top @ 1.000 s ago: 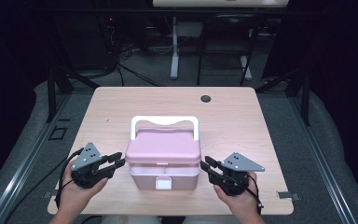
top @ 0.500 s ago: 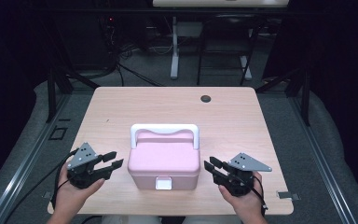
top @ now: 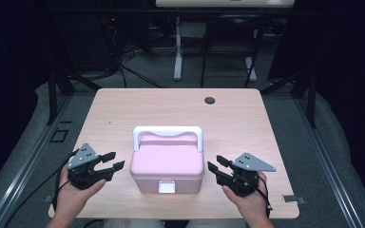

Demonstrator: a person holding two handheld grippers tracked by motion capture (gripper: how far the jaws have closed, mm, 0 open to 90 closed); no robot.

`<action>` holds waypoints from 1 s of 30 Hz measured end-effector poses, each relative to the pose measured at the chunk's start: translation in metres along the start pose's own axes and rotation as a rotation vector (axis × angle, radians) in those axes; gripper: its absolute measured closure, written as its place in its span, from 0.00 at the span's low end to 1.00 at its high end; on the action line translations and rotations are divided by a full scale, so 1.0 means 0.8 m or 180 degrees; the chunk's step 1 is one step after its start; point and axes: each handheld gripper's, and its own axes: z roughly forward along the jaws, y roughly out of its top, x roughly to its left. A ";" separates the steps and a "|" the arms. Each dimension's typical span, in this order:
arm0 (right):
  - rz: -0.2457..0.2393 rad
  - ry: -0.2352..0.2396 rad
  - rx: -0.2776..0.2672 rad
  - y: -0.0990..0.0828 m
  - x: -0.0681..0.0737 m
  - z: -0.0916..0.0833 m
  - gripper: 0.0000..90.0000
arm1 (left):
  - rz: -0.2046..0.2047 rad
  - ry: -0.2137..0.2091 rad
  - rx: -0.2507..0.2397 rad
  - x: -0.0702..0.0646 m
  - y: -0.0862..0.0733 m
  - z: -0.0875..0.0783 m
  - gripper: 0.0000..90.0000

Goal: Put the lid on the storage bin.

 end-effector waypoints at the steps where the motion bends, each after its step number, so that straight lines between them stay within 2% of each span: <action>1: 0.0012 -0.0008 0.0004 0.001 -0.001 0.001 0.63 | -0.0017 0.0018 0.0014 0.003 0.000 0.001 0.57; 9: 0.0012 -0.0132 0.0010 -0.003 -0.012 0.006 0.57 | -0.0067 0.0108 0.0065 0.016 -0.010 0.006 0.57; 20: 0.0098 -0.0307 0.0111 -0.016 -0.037 0.013 0.55 | -0.0191 0.0196 0.0104 0.033 -0.026 0.015 0.55; 30: 0.0012 -0.0486 0.0203 -0.028 -0.052 0.020 0.54 | -0.0221 0.0292 0.0151 0.046 -0.044 0.030 0.53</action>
